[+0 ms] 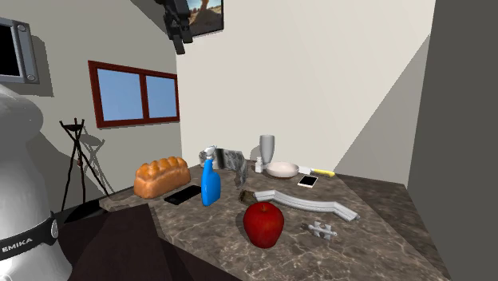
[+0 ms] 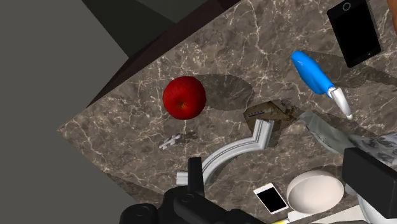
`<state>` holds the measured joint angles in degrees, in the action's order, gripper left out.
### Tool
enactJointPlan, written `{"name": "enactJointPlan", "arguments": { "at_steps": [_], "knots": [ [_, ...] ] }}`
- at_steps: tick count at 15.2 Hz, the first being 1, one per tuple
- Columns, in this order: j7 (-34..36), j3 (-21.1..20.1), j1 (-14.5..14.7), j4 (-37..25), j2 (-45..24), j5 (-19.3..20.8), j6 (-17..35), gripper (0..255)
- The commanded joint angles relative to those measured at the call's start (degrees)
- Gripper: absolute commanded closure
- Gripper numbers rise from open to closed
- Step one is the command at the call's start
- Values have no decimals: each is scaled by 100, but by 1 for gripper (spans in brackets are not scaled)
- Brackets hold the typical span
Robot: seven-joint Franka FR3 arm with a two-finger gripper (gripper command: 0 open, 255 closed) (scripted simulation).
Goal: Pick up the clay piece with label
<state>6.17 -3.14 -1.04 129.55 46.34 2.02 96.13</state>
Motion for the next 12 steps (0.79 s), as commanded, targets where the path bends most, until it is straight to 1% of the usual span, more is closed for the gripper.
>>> {"name": "enactJointPlan", "arguments": {
  "at_steps": [1, 7, 12],
  "knots": [
    [0, 0, 0, 0, 0, 0, 0, 0],
    [-400, -17, 189, 404, -752, 69, 1021, 0],
    [-711, -52, 323, 566, -1529, 143, 1844, 0]
  ]
}}
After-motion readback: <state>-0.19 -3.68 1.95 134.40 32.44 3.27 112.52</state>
